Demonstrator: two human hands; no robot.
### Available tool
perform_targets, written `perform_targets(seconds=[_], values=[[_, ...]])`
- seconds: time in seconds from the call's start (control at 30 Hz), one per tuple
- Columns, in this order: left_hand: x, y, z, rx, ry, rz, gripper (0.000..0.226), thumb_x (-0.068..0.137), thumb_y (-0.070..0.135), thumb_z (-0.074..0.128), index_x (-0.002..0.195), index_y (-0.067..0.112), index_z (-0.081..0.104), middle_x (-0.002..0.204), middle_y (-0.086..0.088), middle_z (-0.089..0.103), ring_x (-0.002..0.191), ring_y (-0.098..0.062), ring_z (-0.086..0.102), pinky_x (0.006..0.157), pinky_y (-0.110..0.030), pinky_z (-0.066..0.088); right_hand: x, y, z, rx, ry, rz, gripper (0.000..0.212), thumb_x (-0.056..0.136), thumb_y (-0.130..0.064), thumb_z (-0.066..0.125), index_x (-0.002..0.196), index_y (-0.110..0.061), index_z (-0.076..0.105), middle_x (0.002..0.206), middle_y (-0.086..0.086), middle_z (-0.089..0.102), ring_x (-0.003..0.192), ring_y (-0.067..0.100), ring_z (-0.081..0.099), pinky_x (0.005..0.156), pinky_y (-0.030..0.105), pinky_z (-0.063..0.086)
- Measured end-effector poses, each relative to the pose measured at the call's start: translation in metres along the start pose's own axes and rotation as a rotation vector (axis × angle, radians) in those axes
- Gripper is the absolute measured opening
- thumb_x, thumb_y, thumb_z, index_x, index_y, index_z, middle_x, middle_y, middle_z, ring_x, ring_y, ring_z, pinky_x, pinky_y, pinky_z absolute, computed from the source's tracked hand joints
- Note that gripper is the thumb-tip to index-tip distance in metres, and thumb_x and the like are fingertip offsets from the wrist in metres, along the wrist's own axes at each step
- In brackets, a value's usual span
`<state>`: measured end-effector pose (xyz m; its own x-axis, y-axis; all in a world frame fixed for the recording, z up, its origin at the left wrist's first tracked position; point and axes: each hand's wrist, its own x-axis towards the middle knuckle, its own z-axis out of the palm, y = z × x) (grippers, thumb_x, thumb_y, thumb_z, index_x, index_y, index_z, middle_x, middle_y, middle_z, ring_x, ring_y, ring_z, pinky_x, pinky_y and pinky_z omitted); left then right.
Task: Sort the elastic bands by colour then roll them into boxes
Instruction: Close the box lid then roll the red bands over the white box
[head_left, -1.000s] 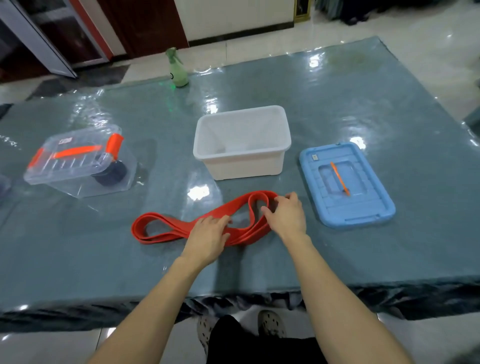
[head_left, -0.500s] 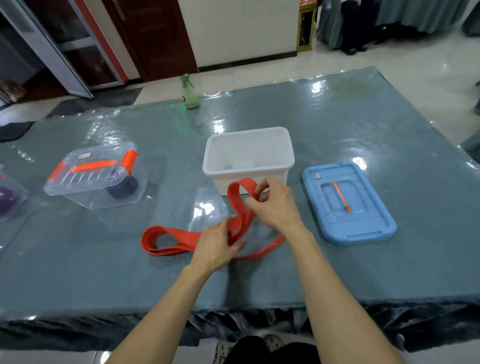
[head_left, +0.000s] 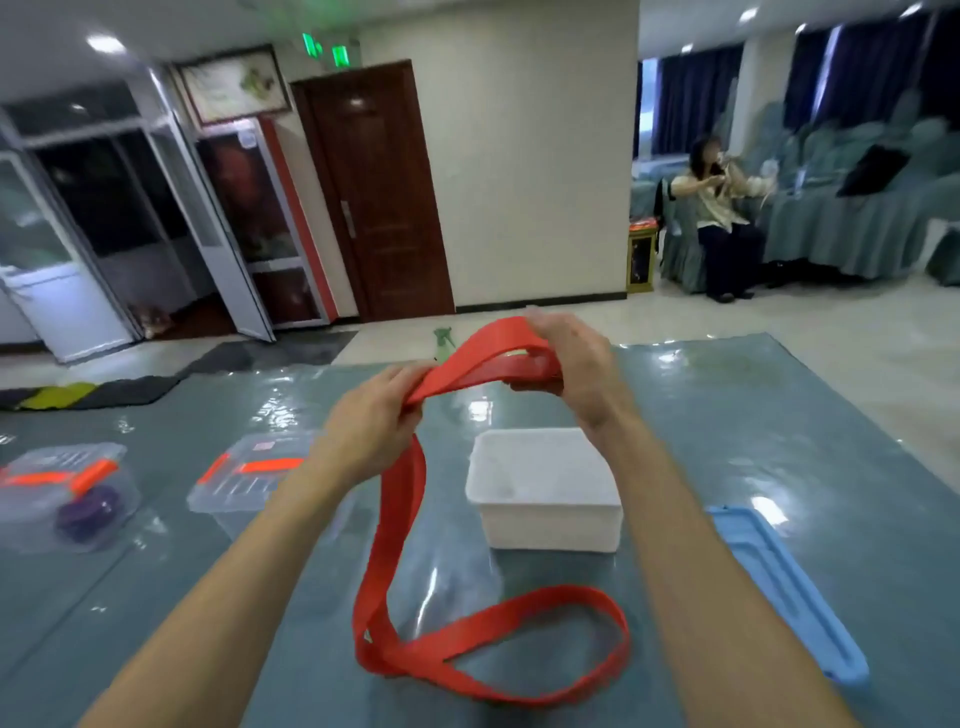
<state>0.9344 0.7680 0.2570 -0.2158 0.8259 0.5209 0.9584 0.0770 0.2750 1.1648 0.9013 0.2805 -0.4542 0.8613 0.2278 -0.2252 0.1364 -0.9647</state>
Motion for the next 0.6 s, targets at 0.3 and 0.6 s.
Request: perform_targets(seconds=[0.3, 0.6], values=[[0.035, -0.008, -0.066, -0.649, -0.463, -0.139, 0.053, 0.086, 0.023, 0.094, 0.13, 0.03, 0.064, 0.093, -0.005, 0.066, 0.086, -0.02, 0.066, 0.084, -0.036, 0.056, 0.048, -0.085, 0.03, -0.068, -0.047, 0.005, 0.036, 0.087, -0.02, 0.09, 0.11, 0.001, 0.073, 0.105, 0.027, 0.079, 0.094, 0.041, 0.08, 0.089, 0.054, 0.066], [0.04, 0.023, -0.057, -1.056, -0.221, -0.086, 0.053, 0.085, 0.01, 0.089, 0.134, 0.016, 0.071, 0.118, -0.013, 0.077, 0.106, -0.025, 0.072, 0.094, -0.033, 0.058, 0.055, -0.117, 0.046, -0.129, -0.134, -0.002, 0.032, 0.093, -0.026, 0.085, 0.101, 0.004, 0.075, 0.086, 0.02, 0.08, 0.074, 0.037, 0.081, 0.07, 0.045, 0.069]])
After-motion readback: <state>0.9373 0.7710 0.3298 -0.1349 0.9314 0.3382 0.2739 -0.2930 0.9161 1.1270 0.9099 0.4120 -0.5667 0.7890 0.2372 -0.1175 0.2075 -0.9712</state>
